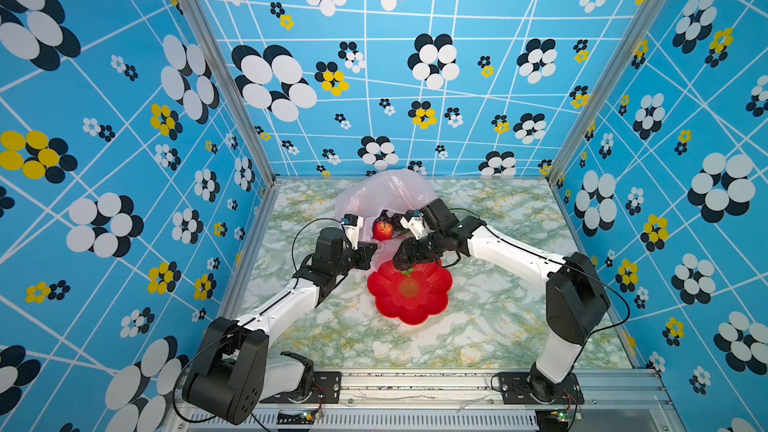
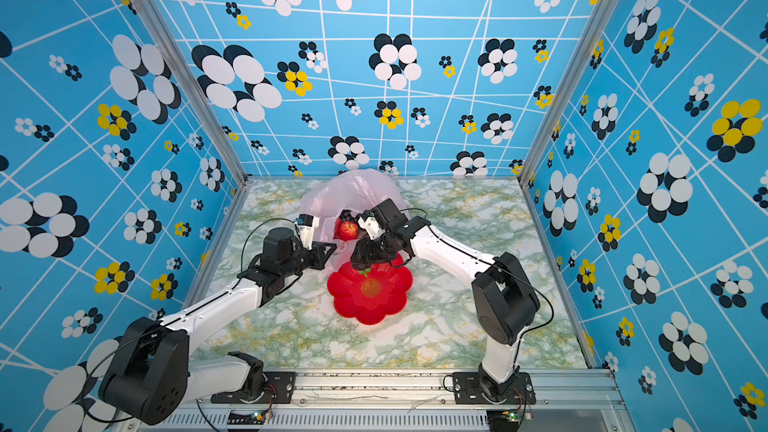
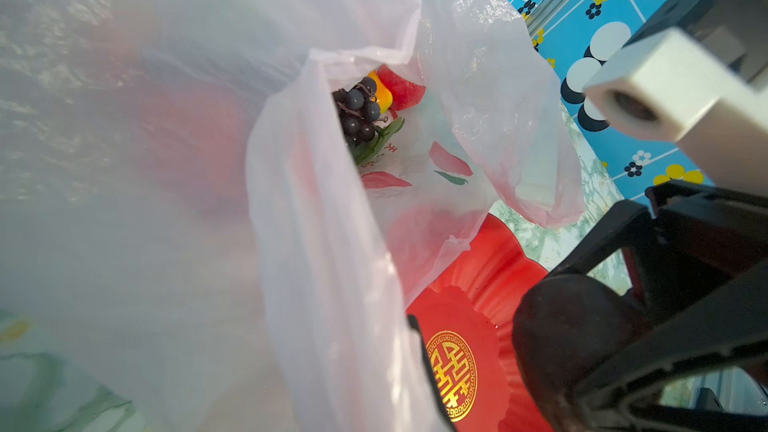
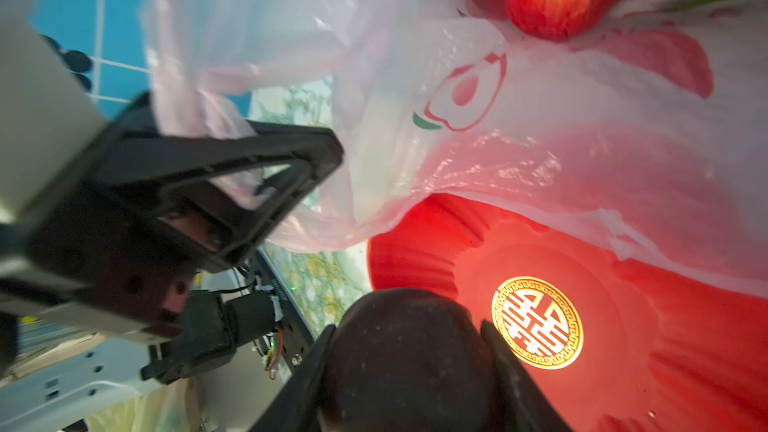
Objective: Place the fruits into the plastic bag
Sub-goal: 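Lift the brown fruit with the right gripper and carry it to the bag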
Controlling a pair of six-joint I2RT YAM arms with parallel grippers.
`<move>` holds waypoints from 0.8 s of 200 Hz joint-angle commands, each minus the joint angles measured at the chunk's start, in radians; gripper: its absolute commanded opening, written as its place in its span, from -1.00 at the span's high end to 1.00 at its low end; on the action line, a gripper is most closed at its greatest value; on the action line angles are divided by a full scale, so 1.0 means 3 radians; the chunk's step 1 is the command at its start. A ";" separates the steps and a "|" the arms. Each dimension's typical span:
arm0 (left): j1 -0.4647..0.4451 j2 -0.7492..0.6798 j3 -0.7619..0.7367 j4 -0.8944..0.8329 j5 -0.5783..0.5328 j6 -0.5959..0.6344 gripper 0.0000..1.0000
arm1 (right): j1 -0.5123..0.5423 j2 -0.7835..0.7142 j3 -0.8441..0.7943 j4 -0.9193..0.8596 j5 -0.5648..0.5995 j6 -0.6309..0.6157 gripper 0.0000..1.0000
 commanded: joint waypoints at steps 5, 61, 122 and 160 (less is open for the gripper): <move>-0.0006 -0.0071 -0.0025 0.0038 -0.0028 0.0006 1.00 | -0.0020 -0.0011 0.0117 0.0270 -0.0177 0.0287 0.03; -0.0009 -0.0137 -0.0088 0.0093 -0.0016 0.0012 1.00 | -0.0103 0.0449 0.0821 -0.0004 0.0255 0.0247 0.04; 0.0003 -0.0160 -0.0121 0.0137 -0.0003 0.0003 1.00 | -0.0147 0.1037 0.1488 -0.0217 0.0448 0.0225 0.04; 0.0009 -0.0168 -0.0130 0.0144 0.0003 0.0000 1.00 | -0.0150 0.1225 0.1583 -0.0097 0.0649 0.0334 0.06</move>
